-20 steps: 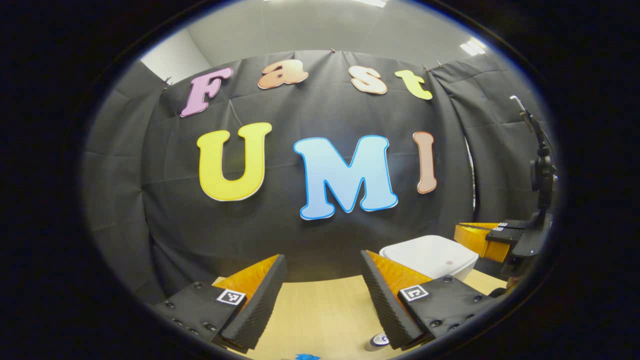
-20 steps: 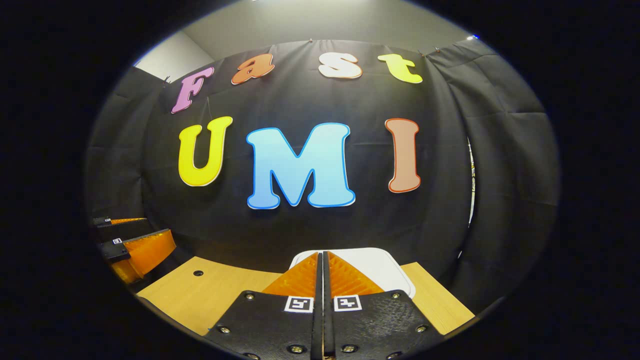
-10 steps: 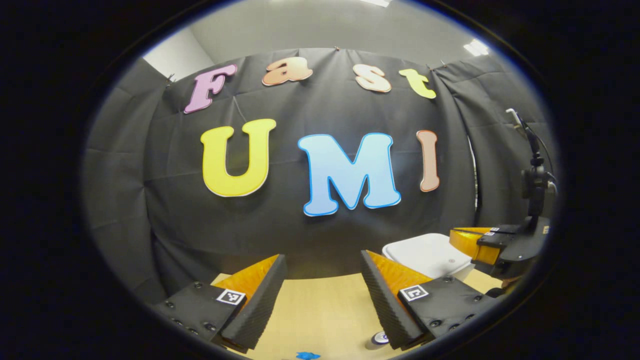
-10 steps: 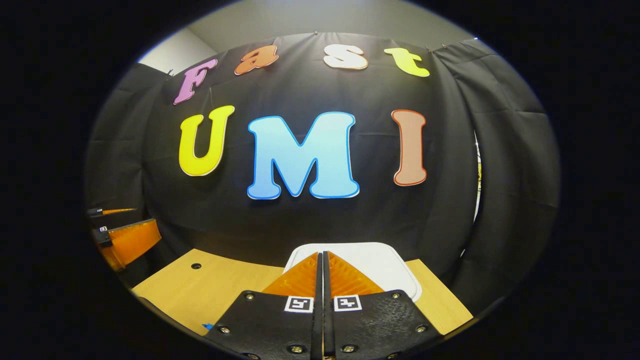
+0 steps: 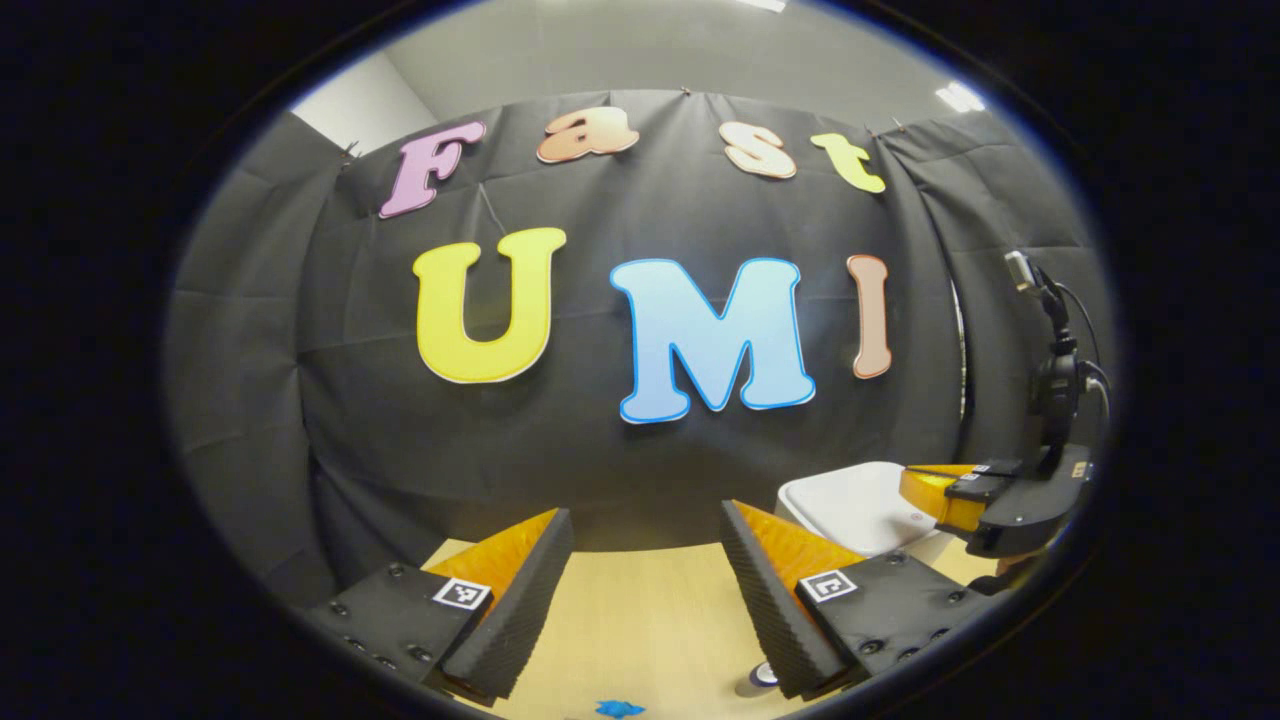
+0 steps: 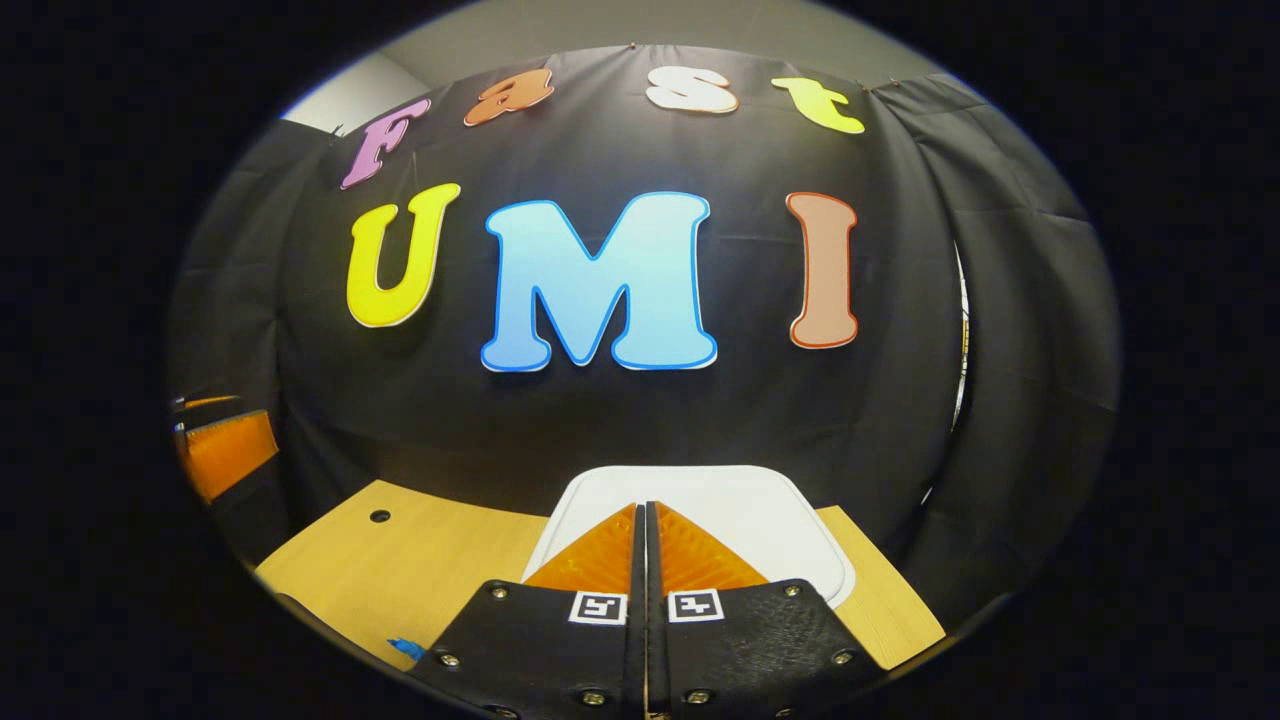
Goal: Press the lid of the desktop garbage bin to open it, pick up the crumpled paper on the desktop and throw it into the bin, then pick up the pop can on the desktop and drop it into the bin, and finally close the garbage bin lid.
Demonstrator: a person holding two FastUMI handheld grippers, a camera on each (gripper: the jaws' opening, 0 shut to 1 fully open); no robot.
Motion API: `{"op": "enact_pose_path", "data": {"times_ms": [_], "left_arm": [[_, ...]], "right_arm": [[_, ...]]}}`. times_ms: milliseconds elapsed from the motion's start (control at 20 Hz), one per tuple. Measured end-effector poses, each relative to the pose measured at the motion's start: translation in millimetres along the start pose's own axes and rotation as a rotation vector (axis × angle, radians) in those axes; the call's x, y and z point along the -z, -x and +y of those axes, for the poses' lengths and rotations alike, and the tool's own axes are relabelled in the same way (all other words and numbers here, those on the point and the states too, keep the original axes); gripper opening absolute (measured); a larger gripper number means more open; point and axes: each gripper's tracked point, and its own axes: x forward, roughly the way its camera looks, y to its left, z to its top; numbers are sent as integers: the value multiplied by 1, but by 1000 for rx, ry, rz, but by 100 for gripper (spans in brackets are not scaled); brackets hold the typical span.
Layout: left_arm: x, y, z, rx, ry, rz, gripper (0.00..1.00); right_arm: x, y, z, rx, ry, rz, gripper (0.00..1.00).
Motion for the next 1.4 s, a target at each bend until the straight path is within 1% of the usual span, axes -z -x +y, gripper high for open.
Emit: {"op": "enact_pose_path", "data": {"times_ms": [100,450,750,950,1000,1050,1100,1200,1250,1350,1400], "left_arm": [[2,-2,-1,-2,2,3,99],[4,-7,0,-9,0,4,99],[7,-10,-5,-5,6,10,99],[8,-11,-10,2,12,16,100],[9,-10,-11,3,12,17,99],[9,-10,-10,3,13,18,96],[9,-10,-10,3,14,21,99],[11,-9,-12,4,16,25,99],[12,-9,-12,5,18,28,96],[13,-8,-13,8,24,32,96],[14,-7,-14,10,25,33,93]], "right_arm": [[4,-5,-3,3,1,5,1],[32,-16,-10,15,-37,76,1],[32,-19,-11,6,-47,60,1],[32,-21,-12,-9,-81,54,1],[34,-22,-12,-12,-85,57,1],[33,-22,-11,-15,-85,56,1],[34,-22,-11,-19,-83,58,1],[36,-22,-11,-23,-69,60,1],[37,-22,-12,-22,-63,61,1],[38,-23,-12,-26,-57,56,1],[40,-23,-13,-32,-66,56,1]]}}
